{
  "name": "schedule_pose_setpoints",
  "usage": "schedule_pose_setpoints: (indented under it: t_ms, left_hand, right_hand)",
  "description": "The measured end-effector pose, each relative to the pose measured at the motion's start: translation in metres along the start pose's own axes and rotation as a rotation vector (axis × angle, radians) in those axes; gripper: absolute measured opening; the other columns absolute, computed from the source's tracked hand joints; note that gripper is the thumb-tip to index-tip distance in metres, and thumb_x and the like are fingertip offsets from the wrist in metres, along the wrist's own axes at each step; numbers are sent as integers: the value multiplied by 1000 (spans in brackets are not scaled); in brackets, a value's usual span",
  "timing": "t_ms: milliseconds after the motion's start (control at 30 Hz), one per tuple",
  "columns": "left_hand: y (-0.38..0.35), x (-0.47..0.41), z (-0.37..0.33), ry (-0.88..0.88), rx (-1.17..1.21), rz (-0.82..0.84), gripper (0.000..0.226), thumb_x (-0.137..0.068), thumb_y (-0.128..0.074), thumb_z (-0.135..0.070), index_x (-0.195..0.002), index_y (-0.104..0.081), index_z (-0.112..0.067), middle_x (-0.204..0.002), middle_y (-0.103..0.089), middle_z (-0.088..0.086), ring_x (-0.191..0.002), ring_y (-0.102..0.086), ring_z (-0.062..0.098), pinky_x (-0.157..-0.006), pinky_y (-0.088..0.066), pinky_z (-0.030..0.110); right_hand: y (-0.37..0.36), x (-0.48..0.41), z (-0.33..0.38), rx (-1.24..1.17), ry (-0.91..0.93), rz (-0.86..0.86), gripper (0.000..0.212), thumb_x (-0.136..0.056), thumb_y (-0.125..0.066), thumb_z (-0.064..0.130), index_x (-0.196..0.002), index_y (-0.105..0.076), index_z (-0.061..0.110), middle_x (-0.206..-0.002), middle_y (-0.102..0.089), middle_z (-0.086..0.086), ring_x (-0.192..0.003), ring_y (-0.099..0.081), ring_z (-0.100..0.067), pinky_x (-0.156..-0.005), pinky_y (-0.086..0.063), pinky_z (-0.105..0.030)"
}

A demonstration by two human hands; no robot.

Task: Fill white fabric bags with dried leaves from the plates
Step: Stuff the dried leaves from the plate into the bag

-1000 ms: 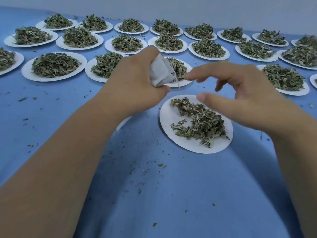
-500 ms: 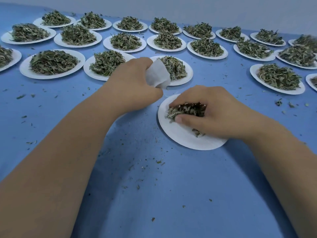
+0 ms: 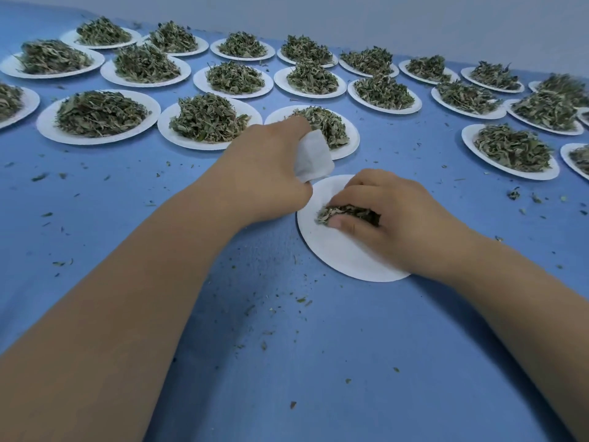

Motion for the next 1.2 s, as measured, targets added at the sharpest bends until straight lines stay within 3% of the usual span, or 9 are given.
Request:
schedule_pose_setpoints:
  t_ms: [100,300,500,633,767,900,1000,1133,1200]
  left_hand:
    - [2,0,-1,-5,-11,-15,37,-79,-69,-23,-112,-53,-22,-97,-61,3,-90,-57,30,-75,-53,43]
    - [0,1,1,-23,-13,-25,38,-77,-68,-19,-108,-48,-29,-87,-54,-7,-85,-53,26,-68,-46,35]
    - [-5,4,-11,-82,-58,-27,29,-75,-65,-18,-97,-47,-23,-76,-47,-9,-72,-48,19,-53,-34,31]
    - [-14,7,-22,-117,-110,-12,28,-74,-63,-18,-88,-40,-27,-73,-44,-9,-66,-43,6,-51,-27,29]
    - [-16,7,-25,-124,-182,-39,25,-78,-63,-26,-95,-46,-25,-75,-47,-8,-65,-43,9,-52,-29,30]
    - [-17,8,-26,-100,-190,-65,23,-79,-62,-28,-97,-50,-23,-75,-48,-8,-70,-47,21,-58,-33,34]
    - [-17,8,-25,-96,-193,-67,19,-81,-60,-32,-92,-48,-23,-72,-44,-9,-69,-43,21,-58,-30,34]
    - [-16,8,-26,-103,-202,-79,21,-80,-60,-34,-86,-44,-23,-70,-43,-8,-68,-43,23,-56,-29,33]
    - [-19,7,-29,-98,-210,-73,19,-79,-61,-33,-89,-47,-24,-71,-43,-9,-71,-45,23,-60,-34,34]
  right_hand:
    - [12,-3,1,-47,14,-47,19,-94,-66,38,-104,-77,26,-96,-65,9,-86,-57,-5,-78,-42,-13]
    - [64,-19,-15,-245,-130,-193,6,-92,-69,45,-86,-68,45,-76,-62,32,-68,-61,5,-56,-41,-4]
    - [46,-22,-6,-380,-140,-147,5,-89,-76,34,-95,-75,34,-81,-70,10,-62,-67,-8,-54,-54,-21]
    - [39,-24,-4,-409,-109,-154,17,-81,-85,32,-91,-72,28,-79,-69,8,-57,-64,-6,-49,-45,-10]
    - [42,-23,-10,-403,-164,-247,30,-74,-87,28,-87,-62,20,-81,-67,7,-54,-52,-5,-47,-42,-14]
    - [39,-20,-9,-535,-148,-185,21,-77,-88,35,-82,-73,22,-55,-59,3,-42,-48,-6,-40,-41,-19]
    - [36,-17,-9,-593,-121,-146,8,-83,-86,25,-86,-79,22,-55,-56,15,-46,-46,-5,-46,-40,-15]
    - [39,-18,-9,-643,-107,-178,14,-79,-88,27,-89,-79,24,-82,-68,-26,-65,-54,-41,-59,-48,-39]
    - [37,-20,-8,-660,-127,-204,14,-80,-87,24,-86,-77,19,-82,-66,-32,-58,-47,-35,-54,-43,-32]
Point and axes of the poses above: each hand's wrist, its own x-axis away from the middle knuckle, its own y-axis out of the back of the hand, z = x × y, the point moved 6 cm from there along -x, towards the middle knuckle
